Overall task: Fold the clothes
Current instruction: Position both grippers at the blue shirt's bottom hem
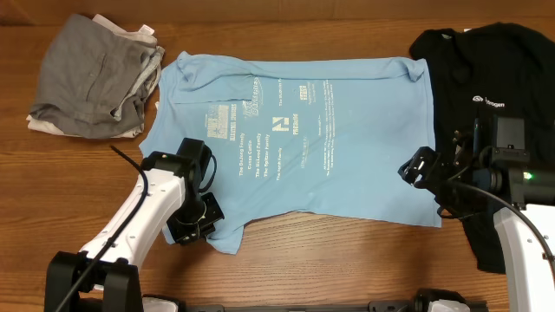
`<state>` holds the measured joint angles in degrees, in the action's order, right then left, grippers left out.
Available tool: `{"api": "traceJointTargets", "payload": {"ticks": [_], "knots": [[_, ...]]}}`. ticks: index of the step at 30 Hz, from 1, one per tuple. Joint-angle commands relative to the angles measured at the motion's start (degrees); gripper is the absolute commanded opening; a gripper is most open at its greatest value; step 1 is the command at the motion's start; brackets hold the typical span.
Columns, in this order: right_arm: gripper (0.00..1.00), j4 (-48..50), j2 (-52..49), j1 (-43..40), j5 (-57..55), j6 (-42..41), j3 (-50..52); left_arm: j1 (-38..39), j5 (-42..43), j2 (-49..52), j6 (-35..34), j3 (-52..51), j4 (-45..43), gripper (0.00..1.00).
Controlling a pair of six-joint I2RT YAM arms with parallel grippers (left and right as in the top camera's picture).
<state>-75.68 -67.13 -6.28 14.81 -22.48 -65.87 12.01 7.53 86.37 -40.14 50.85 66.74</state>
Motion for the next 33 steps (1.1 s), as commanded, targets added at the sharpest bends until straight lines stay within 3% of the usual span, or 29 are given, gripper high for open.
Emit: {"api": "traceJointTargets", "payload": {"ticks": [1, 13, 18, 19, 20, 22, 25, 29, 33], "knots": [[0.96, 0.4, 0.2, 0.2, 0.3, -0.1, 0.2, 0.0, -0.4, 0.1, 4.4, 1.8, -1.4, 0.04], [0.96, 0.7, -0.1, 0.2, -0.3, -0.1, 0.3, -0.1, -3.3, 0.1, 5.1, 2.7, -29.5, 0.05], [0.97, 0.9, -1.7, 0.2, -0.3, -0.1, 0.2, -0.1, -9.4, 0.2, 5.5, 2.7, -39.1, 0.24], [0.96, 0.9, -2.3, 0.2, -0.3, -0.1, 0.2, -0.1, -11.0, 0.2, 5.5, 2.7, -41.0, 0.33], [0.96, 0.9, -2.8, 0.2, -0.3, -0.1, 0.3, -0.1, -11.6, 0.2, 5.5, 2.7, -42.6, 0.49], [0.96, 0.9, -3.4, 0.2, -0.3, -0.1, 0.3, -0.1, -11.5, 0.2, 5.6, 2.7, -43.7, 0.59], [0.96, 0.9, -4.5, 0.2, -0.3, -0.1, 0.3, -0.1, -6.6, 0.1, 10.2, 2.8, -42.7, 0.56], [0.97, 1.7, -5.6, 0.2, -0.4, 0.0, 0.3, 0.5, 0.7, 0.1, 16.5, 2.8, -35.8, 0.66], [0.97, 3.1, -5.8, 0.2, -0.4, 0.0, 0.2, 1.6, -2.4, 0.1, 21.1, 2.8, -25.9, 0.52]]}}
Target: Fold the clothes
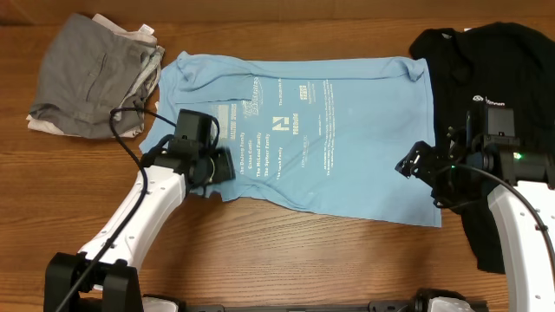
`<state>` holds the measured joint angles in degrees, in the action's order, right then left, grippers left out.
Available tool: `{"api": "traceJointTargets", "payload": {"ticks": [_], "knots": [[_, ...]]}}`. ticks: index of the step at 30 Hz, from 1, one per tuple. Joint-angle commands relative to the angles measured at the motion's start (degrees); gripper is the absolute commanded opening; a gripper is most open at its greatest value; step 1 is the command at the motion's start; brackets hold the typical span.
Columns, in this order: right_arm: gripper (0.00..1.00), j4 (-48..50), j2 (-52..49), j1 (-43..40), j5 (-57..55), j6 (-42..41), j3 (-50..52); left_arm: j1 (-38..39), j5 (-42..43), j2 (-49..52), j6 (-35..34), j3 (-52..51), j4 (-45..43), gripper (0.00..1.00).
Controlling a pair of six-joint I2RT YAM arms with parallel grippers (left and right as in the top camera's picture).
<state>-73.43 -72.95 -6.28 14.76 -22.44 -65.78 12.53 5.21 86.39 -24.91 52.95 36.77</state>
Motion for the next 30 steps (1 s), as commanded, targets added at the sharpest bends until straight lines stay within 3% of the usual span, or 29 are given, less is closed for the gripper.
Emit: {"api": "traceJointTargets", "payload": {"ticks": [1, 3, 5, 8, 12, 17, 23, 27, 30], "knots": [[0.96, 1.1, 0.0, 0.2, -0.3, -0.1, 0.2, 1.4, -1.2, 0.1, 5.8, 0.7, 6.5, 0.44], [0.97, 1.4, 0.0, 0.2, -0.3, -0.1, 0.2, 1.8, -4.7, 0.1, 2.8, 0.7, 12.2, 0.25], [0.97, 1.6, 0.0, 0.2, -0.3, -0.1, 0.2, 1.7, -10.5, 0.1, -4.4, 0.7, 17.3, 0.18], [0.97, 2.4, 0.0, 0.2, -0.5, 0.6, 0.2, 1.7, -20.7, 0.1, -11.0, -0.9, 18.7, 0.22], [0.97, 3.1, 0.0, 0.2, -0.7, 1.6, 0.2, 1.7, -23.2, 0.1, -10.8, -3.1, 11.1, 0.28], [0.98, 3.7, 0.0, 0.2, -1.2, 1.9, 0.2, 1.7, -17.7, 0.2, -5.6, -5.0, 2.1, 0.27], [0.98, 4.9, 0.0, 0.2, -1.9, 1.9, 0.2, 1.7, -14.5, 0.9, -0.9, -5.1, 0.8, 0.28], [0.98, 5.5, 0.0, 0.2, -1.8, 1.8, 0.2, 1.7, -8.9, 2.6, 8.4, -5.1, -0.2, 0.42], [0.98, 5.4, 0.0, 0.2, -1.8, 1.8, 0.2, 1.7, -11.0, 5.9, 11.2, -5.1, -0.5, 0.45]]}}
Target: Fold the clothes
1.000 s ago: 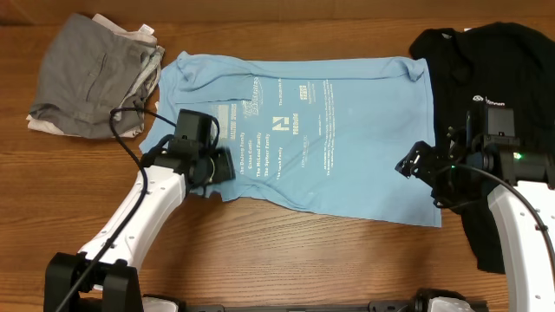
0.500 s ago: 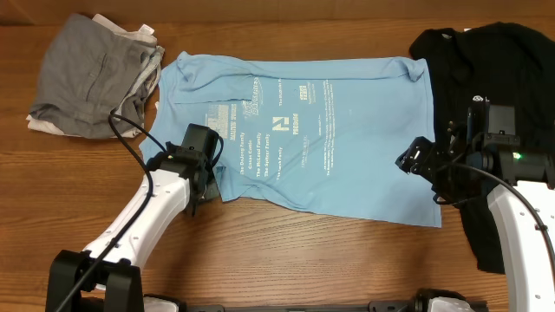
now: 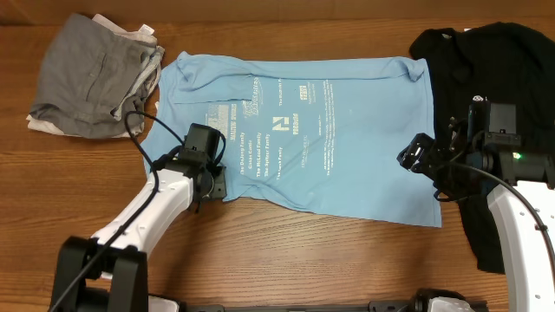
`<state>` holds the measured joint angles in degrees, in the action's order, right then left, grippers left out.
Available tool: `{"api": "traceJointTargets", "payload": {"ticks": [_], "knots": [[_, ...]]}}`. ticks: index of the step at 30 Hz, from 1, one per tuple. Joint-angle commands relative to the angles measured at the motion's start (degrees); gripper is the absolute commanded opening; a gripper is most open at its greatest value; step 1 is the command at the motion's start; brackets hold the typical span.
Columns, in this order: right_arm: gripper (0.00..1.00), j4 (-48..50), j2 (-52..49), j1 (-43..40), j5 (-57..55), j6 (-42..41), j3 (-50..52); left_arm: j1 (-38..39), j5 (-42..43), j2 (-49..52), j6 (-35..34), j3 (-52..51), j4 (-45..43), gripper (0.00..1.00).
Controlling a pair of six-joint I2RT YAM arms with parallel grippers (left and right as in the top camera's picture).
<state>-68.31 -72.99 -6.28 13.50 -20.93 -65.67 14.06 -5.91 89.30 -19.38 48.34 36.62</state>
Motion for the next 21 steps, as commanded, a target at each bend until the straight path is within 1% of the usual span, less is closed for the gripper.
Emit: {"api": "traceJointTargets", "payload": {"ticks": [1, 2, 4, 6, 7, 8, 12, 17, 18, 20, 21], "knots": [[0.98, 0.2, 0.1, 0.2, -0.5, 0.3, 0.1, 0.2, -0.9, 4.1, 5.7, -0.5, -0.7, 0.44], [0.98, 0.1, 0.1, 0.2, -0.5, 0.3, 0.1, 0.2, -1.3, 6.0, 5.7, -0.5, -1.5, 0.43], [0.98, -0.2, 0.1, 0.2, -0.5, 0.3, 0.1, 0.2, -1.4, 8.7, 5.6, -0.5, -2.5, 0.38], [0.98, -0.5, 0.1, 0.2, -0.5, 0.3, 0.1, 0.2, -1.9, 9.7, 5.3, -0.5, -2.6, 0.31], [0.98, -0.7, 0.1, 0.2, -0.5, 0.3, 0.1, 0.2, -2.4, 9.7, 4.8, -0.5, -2.3, 0.24], [0.98, -0.9, 0.1, 0.2, -0.5, 0.3, 0.1, 0.2, -3.5, 9.5, 3.7, -0.3, -1.7, 0.2], [0.98, -0.7, 0.1, 0.2, -0.5, 0.3, 0.1, 0.2, -3.8, 9.2, 3.4, 1.9, 2.4, 0.13], [0.98, -0.5, 0.1, 0.2, -0.5, 0.1, 0.1, 0.2, -4.6, 9.2, 3.2, 8.4, 11.0, 0.12], [0.98, -0.5, 0.1, 0.2, -0.5, 0.1, 0.1, 0.2, -5.2, 9.2, 2.8, 9.8, 12.7, 0.14], [0.98, -0.4, 0.1, 0.2, -0.5, 0.1, 0.1, 0.2, -5.5, 9.2, 2.8, 12.0, 15.3, 0.23], [0.99, -0.3, 0.1, 0.2, -0.5, 0.1, 0.1, 0.2, -5.7, 9.2, 2.8, 13.7, 17.4, 0.26]]}}
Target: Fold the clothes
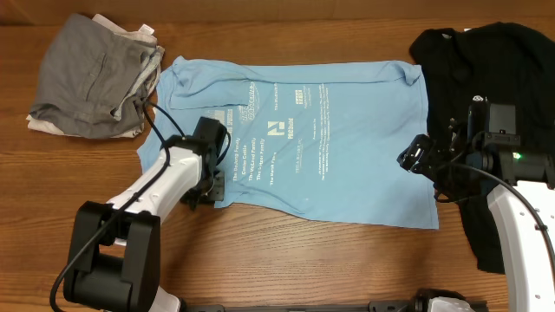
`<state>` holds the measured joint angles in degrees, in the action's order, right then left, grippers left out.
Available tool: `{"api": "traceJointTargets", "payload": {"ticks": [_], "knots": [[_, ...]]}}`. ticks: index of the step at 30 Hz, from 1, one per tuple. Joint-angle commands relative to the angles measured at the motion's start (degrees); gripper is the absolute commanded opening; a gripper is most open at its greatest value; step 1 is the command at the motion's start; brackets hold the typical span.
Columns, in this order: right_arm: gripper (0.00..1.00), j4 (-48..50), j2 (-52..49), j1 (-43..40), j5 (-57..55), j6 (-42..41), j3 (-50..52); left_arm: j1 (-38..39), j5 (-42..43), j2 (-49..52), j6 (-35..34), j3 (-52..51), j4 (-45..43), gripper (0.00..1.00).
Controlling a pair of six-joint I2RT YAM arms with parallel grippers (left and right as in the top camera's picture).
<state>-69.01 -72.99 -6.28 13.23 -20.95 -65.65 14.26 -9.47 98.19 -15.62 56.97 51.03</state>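
A light blue T-shirt (347, 147) with white print lies spread flat across the middle of the table. My left gripper (211, 185) is low on the shirt's lower left edge, where the cloth lies doubled over. The overhead view does not show how its jaws stand. At the shirt's right edge sits my right gripper (416, 161), fingers pointing left onto the cloth. Its wrist hides whether it grips the cloth. A black garment (486, 61) lies crumpled under and behind the right arm.
A pile of grey clothes (91, 74) lies at the back left corner. The black garment covers the right side of the table as far as the right edge of the view. Bare wood runs along the front edge.
The left gripper is in almost the same place, but its arm has swung round to the left. The blue shirt has shifted slightly left and toward the front. The right arm has not moved.
My left gripper was first at the front left, on a sleeve sticking out below the shirt. It was then over the shirt's left part, with the sleeve turned in. Then it sat at the lower left edge, where it stays. The right gripper stayed at the right edge throughout.
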Motion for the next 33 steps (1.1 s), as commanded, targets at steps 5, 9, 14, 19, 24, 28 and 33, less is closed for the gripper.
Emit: {"api": "traceJointTargets", "payload": {"ticks": [5, 9, 14, 19, 24, 28, 33], "knots": [[0.99, 0.4, 0.1, 0.2, -0.3, 0.1, 0.0, 0.0, -2.7, 0.3, -0.9, 8.2, 6.9, 0.08], [0.99, 0.4, 0.1, 0.2, -0.3, 0.1, 0.0, 0.0, -2.7, 0.3, -0.8, 8.2, 7.0, 0.04], [0.99, 0.6, 0.1, 0.2, -0.3, 0.2, 0.0, 0.0, 0.5, 0.4, 2.8, 8.0, 7.0, 0.3], [0.99, 0.6, 0.1, 0.2, -0.3, 0.2, 0.0, 0.0, 5.1, 0.4, 5.2, 5.0, 4.5, 0.41], [0.99, 0.4, 0.1, 0.2, -0.3, 0.4, 0.0, 0.0, 4.1, 0.4, 5.1, 1.5, 2.0, 0.32], [0.99, 0.4, 0.1, 0.2, -0.3, 0.3, 0.0, 0.0, 0.6, 0.4, 4.6, 1.3, 2.1, 0.15], [0.99, 0.4, 0.1, 0.2, -0.3, 0.3, 0.0, 0.0, -0.6, 0.4, 3.8, 1.3, 2.1, 0.04]]}}
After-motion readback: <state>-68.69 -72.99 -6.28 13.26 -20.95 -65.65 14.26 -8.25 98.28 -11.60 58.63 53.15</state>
